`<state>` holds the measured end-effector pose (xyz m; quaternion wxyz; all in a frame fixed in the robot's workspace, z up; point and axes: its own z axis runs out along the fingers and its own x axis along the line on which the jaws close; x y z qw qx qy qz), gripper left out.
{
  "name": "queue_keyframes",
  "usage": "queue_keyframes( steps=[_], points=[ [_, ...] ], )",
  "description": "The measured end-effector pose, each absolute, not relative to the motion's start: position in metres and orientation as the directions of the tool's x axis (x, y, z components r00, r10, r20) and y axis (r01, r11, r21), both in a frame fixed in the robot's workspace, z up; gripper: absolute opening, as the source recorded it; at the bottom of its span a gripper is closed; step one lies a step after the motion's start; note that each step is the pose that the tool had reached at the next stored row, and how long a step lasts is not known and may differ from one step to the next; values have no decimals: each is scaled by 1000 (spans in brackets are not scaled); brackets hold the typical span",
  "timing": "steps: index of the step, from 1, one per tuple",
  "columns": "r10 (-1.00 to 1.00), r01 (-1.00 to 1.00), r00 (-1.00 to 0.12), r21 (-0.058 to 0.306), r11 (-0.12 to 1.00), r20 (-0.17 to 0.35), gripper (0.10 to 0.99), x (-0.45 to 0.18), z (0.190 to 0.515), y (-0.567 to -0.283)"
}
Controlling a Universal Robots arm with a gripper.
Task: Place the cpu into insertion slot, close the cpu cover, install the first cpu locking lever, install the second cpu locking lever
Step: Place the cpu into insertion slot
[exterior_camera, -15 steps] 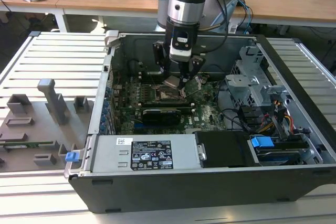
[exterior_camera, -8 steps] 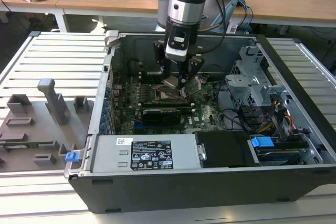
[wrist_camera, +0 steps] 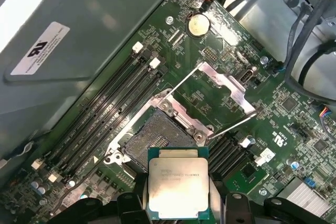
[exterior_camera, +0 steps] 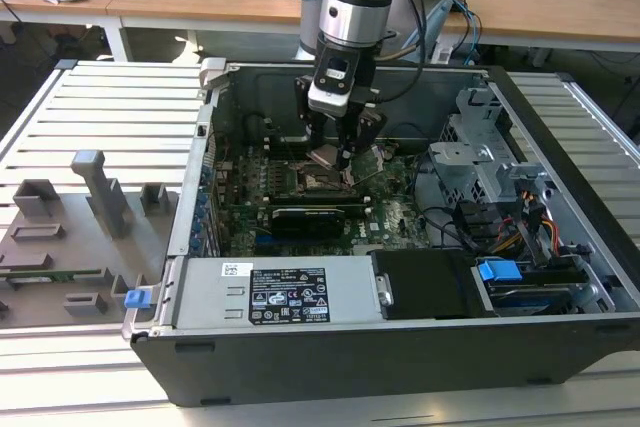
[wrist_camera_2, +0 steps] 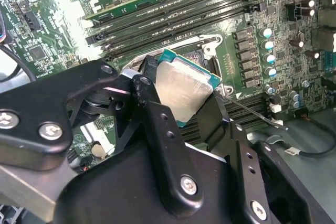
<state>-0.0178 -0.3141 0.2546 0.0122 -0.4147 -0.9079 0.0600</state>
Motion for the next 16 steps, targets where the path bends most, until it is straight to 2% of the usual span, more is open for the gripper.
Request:
queue_keyframes(
  steps=[16],
  points=[
    [859,855,-511,-124,504,-34,545,-18,254,-314]
  ],
)
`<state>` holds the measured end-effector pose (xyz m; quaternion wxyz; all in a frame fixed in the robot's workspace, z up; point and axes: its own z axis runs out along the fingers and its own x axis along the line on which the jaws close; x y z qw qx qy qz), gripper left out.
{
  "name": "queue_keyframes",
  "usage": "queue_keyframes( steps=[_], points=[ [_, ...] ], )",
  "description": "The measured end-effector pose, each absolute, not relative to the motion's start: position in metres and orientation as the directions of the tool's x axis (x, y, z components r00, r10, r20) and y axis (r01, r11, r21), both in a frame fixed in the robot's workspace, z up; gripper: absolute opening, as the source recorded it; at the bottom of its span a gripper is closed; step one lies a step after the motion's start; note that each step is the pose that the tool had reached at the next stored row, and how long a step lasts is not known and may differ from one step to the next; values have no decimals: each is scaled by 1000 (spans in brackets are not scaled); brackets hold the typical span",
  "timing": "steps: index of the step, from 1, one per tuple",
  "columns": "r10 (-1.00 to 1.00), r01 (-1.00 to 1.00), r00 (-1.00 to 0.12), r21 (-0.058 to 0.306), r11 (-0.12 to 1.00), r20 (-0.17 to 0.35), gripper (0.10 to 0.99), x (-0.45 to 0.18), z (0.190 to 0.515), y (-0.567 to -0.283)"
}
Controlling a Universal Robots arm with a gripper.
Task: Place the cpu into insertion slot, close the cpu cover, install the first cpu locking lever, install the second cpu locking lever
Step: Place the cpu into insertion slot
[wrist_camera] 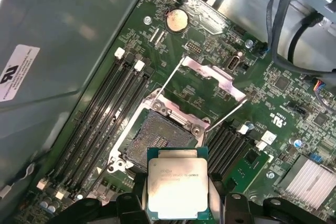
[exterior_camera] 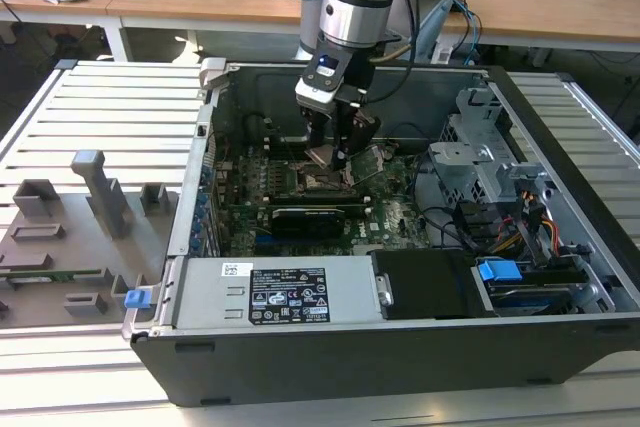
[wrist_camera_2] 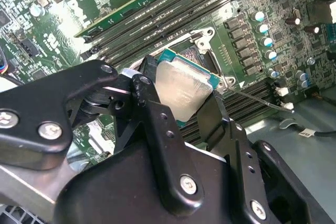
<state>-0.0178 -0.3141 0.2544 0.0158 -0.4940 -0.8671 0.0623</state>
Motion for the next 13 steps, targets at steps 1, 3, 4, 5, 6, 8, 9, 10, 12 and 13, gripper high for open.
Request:
queue_keyframes(
  steps=[1,3,4,5,6,8,9,10,12,13],
  points=[
    [867,862,-498,-124,491,-34,545,-18,254,-314],
    [875,871,-483,-124,475,-34,545,-18,254,-314],
    [880,876,-473,-124,466,-34,545,-18,254,-314],
    [885,881,-464,-124,457,-34,545,-18,254,-314],
    [887,883,-460,-124,453,-34,545,-18,254,-314],
    [893,889,-448,-124,442,-34,545,-18,254,-314],
    [898,893,-440,-124,433,-34,545,-18,254,-314],
    [903,898,-429,-124,422,-34,545,-18,254,-314],
    [911,906,-411,-124,404,-34,545,-18,254,-314],
    [916,911,-401,-124,394,-34,545,-18,254,-314]
  ],
)
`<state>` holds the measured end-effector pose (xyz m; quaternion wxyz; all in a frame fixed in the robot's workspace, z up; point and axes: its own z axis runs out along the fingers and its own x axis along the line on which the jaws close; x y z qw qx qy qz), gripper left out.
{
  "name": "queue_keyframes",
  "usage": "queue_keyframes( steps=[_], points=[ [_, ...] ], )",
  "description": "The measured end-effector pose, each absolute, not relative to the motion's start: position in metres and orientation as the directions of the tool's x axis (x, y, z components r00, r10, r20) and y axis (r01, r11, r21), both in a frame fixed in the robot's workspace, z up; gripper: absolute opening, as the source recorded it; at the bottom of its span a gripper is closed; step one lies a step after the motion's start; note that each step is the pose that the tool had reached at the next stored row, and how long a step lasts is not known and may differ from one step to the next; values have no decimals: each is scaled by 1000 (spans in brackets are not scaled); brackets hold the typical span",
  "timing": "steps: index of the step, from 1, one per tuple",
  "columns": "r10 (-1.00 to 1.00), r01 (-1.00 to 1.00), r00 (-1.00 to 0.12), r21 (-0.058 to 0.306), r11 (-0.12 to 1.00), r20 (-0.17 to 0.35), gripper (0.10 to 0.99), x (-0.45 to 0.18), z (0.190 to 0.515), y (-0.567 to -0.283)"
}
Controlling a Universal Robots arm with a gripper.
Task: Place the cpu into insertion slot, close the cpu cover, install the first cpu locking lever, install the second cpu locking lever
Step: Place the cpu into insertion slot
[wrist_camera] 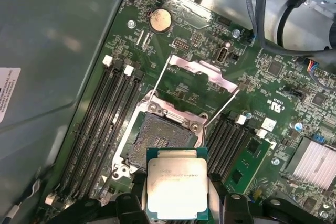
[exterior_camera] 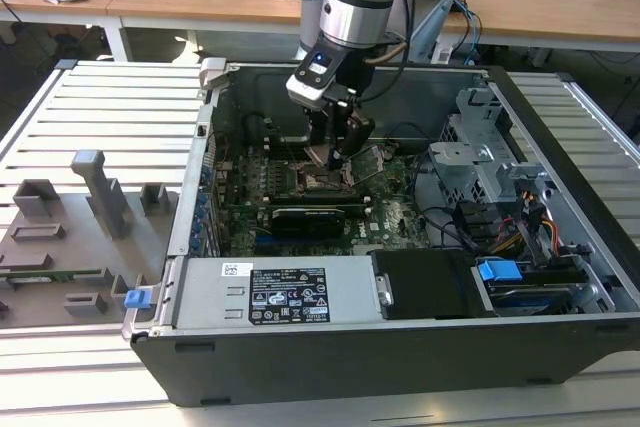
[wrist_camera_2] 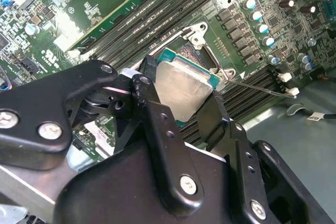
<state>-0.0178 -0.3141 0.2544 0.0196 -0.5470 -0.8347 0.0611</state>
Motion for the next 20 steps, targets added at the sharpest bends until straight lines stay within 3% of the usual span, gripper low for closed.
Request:
queue_keyframes(
  steps=[20],
  points=[
    [976,970,-217,-124,211,-34,545,-18,254,-314]
  ],
)
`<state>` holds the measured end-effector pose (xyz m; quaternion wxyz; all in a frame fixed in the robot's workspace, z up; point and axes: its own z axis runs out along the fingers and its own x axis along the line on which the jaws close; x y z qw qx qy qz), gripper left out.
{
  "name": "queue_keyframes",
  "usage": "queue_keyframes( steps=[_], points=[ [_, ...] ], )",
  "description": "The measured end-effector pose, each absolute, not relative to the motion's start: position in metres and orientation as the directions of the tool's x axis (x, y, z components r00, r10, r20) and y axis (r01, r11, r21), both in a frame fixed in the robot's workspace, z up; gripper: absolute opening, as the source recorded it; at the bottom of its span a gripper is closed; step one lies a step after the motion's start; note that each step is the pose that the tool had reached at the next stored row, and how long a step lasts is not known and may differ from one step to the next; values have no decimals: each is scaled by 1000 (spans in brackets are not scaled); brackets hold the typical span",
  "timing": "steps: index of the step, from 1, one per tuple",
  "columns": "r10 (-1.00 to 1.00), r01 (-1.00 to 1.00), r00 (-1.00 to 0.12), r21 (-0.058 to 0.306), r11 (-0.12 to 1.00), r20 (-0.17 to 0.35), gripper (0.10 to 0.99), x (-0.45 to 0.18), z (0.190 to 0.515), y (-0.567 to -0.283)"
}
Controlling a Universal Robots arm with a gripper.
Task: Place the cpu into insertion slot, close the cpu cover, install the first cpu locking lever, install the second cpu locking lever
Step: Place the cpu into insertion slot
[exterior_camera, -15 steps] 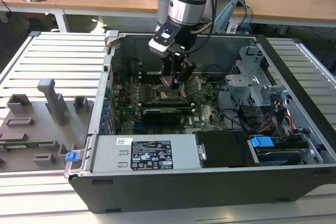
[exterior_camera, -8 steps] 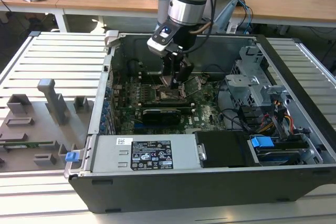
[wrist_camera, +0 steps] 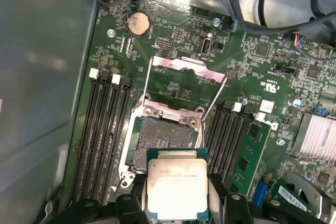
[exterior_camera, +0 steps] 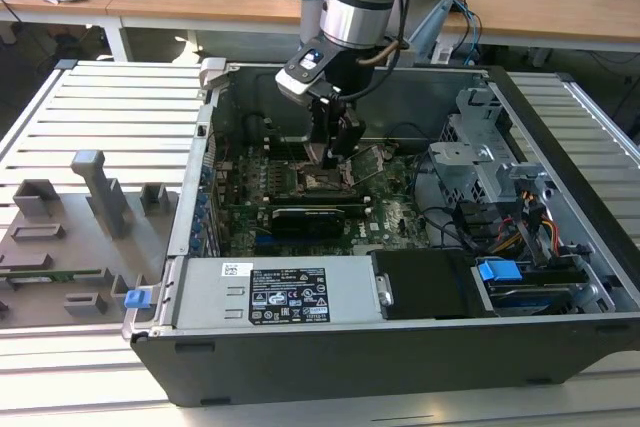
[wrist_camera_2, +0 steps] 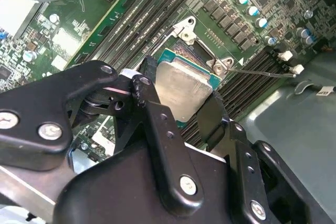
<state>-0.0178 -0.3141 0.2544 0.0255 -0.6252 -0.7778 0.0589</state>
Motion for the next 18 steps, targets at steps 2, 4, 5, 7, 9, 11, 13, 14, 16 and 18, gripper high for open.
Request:
queue_keyframes(
  steps=[2,4,5,7,9,11,13,14,16,18],
  points=[
    [981,975,-193,-124,187,-34,545,-18,254,-314],
    [986,979,-165,-124,160,-34,545,-18,254,-314],
    [988,982,-150,-124,145,-34,545,-18,254,-314],
    [995,988,-97,-124,92,-36,545,-18,254,-314],
    [998,991,-57,-124,53,-36,545,-18,254,-314],
    [999,992,-28,-124,24,-36,545,-18,254,-314],
    [999,992,-3,-124,-2,-36,545,-18,254,-314],
    [999,992,10,-124,-15,-36,545,-18,254,-314],
    [999,992,12,-124,-17,-36,545,-18,254,-314],
    [999,992,12,-122,-16,-36,545,-18,254,-314]
  ],
)
